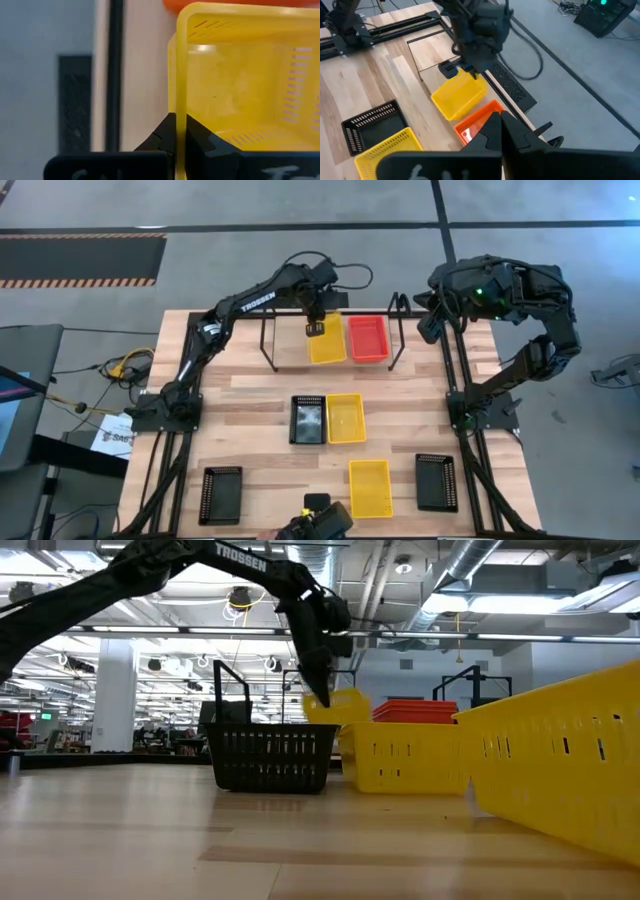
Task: Stack baskets on shelf by color
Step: Put the bottom left yellow bin on the shelf, then stack the top yellow bin on top of the other yellow bin on the shelf
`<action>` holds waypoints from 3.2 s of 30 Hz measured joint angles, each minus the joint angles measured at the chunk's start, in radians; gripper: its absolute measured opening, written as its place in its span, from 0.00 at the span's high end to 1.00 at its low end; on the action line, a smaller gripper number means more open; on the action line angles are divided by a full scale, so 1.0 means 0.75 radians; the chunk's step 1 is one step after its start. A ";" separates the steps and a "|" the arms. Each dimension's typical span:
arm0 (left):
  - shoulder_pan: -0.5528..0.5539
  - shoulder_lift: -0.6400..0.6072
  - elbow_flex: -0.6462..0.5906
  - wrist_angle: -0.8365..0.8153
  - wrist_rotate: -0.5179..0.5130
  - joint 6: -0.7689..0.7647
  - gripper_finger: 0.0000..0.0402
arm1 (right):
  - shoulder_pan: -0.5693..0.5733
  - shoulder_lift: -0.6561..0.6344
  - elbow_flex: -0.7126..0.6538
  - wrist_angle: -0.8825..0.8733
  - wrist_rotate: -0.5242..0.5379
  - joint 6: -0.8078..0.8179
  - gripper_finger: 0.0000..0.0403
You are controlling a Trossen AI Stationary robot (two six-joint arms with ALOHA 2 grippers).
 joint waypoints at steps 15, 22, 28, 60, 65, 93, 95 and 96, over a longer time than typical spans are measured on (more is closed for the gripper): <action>-0.012 0.059 0.004 0.078 0.008 0.029 1.00 | 0.002 0.000 0.000 0.000 0.001 -0.005 0.98; -0.016 0.059 0.004 0.070 0.007 0.025 1.00 | 0.002 0.000 0.000 0.000 0.000 -0.006 0.98; -0.032 0.059 0.004 0.076 -0.015 0.019 1.00 | 0.002 0.000 0.000 0.000 0.000 -0.008 0.98; -0.062 -0.054 0.052 0.049 -0.044 -0.270 0.70 | 0.002 0.000 0.000 0.000 -0.001 -0.047 0.98; -0.086 -0.151 0.051 -0.139 0.331 -0.439 0.70 | 0.002 0.000 0.000 0.000 -0.001 -0.074 0.98; -0.797 -0.184 0.047 0.006 -0.206 -0.596 0.70 | 0.002 0.001 0.000 0.000 -0.007 -0.183 0.98; -0.785 -0.187 0.022 0.018 -0.202 -0.628 0.70 | 0.002 0.001 0.000 0.000 -0.035 -0.183 0.98; -0.779 -0.187 -0.001 0.026 -0.201 -0.634 0.70 | 0.002 0.001 0.000 0.001 -0.046 -0.185 0.98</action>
